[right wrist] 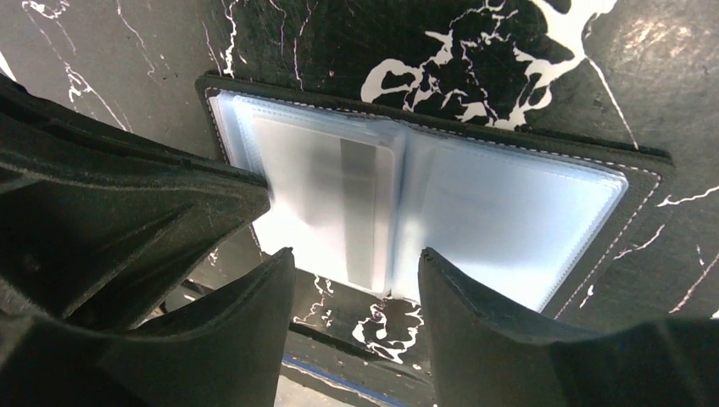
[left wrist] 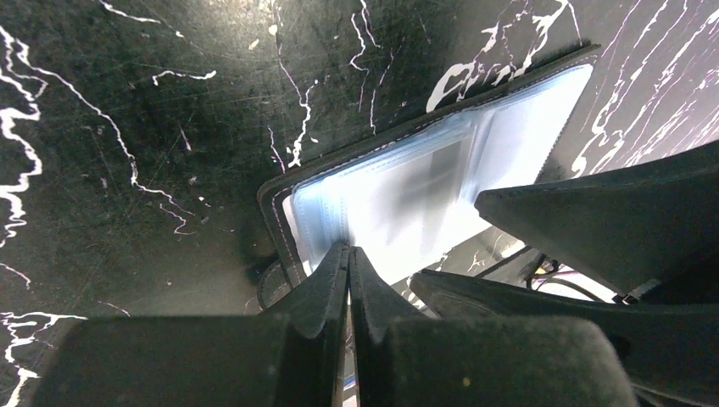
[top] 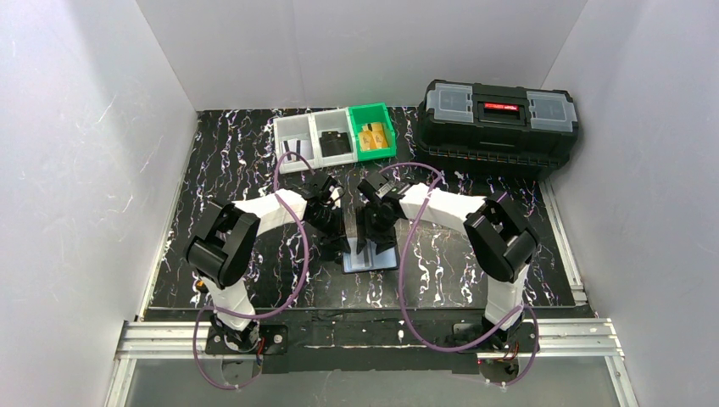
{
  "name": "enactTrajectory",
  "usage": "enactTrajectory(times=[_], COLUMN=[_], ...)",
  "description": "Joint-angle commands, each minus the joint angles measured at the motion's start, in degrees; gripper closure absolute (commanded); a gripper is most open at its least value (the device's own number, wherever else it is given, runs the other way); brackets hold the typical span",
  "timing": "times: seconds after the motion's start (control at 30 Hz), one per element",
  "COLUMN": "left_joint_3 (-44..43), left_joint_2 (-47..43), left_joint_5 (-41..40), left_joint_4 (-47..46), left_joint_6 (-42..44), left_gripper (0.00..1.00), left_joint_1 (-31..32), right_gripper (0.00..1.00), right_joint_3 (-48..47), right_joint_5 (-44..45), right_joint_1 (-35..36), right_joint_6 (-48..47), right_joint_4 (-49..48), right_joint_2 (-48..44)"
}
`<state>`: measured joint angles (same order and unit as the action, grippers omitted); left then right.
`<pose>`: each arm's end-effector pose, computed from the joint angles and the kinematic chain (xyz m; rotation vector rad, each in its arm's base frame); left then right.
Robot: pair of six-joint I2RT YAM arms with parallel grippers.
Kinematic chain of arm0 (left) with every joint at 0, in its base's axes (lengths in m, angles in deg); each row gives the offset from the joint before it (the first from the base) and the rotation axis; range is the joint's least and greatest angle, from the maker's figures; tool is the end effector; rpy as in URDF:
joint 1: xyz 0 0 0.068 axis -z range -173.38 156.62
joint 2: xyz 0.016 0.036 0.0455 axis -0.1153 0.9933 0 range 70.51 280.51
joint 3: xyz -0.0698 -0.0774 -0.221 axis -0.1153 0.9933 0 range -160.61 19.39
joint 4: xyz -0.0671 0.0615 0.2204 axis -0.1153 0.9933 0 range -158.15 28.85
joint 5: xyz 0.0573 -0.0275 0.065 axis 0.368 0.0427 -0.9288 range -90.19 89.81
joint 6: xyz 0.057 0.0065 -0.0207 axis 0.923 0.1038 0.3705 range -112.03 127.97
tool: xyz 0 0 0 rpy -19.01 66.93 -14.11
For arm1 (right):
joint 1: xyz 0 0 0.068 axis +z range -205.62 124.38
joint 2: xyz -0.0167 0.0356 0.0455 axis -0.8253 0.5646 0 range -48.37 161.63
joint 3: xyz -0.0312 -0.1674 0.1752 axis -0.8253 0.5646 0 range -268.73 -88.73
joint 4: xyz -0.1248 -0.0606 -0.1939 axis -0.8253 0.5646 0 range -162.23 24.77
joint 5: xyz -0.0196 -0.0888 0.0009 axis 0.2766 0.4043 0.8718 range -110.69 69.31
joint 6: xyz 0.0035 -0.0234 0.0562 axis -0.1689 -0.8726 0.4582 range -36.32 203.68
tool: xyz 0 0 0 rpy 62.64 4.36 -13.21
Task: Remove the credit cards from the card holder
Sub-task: Remove the credit card from the card holder.
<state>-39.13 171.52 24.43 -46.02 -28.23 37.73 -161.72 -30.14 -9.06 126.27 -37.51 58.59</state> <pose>0.2618 -0.1802 0.1347 0.0133 2.8828 -0.8822 0.2337 0.2576 0.1537 -0.1475 2.9357 0.5612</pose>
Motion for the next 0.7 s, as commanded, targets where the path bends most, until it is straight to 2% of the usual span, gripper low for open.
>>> enactTrajectory(times=[0.0, 0.27, 0.67], left_joint_3=[1.51, 1.0, -0.99], left_joint_2=[0.93, 2.24, 5.85], left_joint_5=[0.05, 1.14, 4.2], left_joint_4=[-0.31, -1.14, -3.5], left_joint_6=[0.52, -0.89, -4.51], left_gripper=[1.0, 1.0, 1.0], left_joint_1=[-0.18, 0.58, 2.29], right_gripper=[0.37, 0.31, 0.34], right_joint_3=[-2.58, -0.88, 0.93], right_joint_5=[1.83, -0.3, 0.32], right_joint_1=[0.72, 0.79, 0.85], right_joint_6=[-1.08, -1.03, -1.6], right_joint_4=[1.72, -1.55, -2.2], right_joint_2=[1.98, 2.32, 2.8])
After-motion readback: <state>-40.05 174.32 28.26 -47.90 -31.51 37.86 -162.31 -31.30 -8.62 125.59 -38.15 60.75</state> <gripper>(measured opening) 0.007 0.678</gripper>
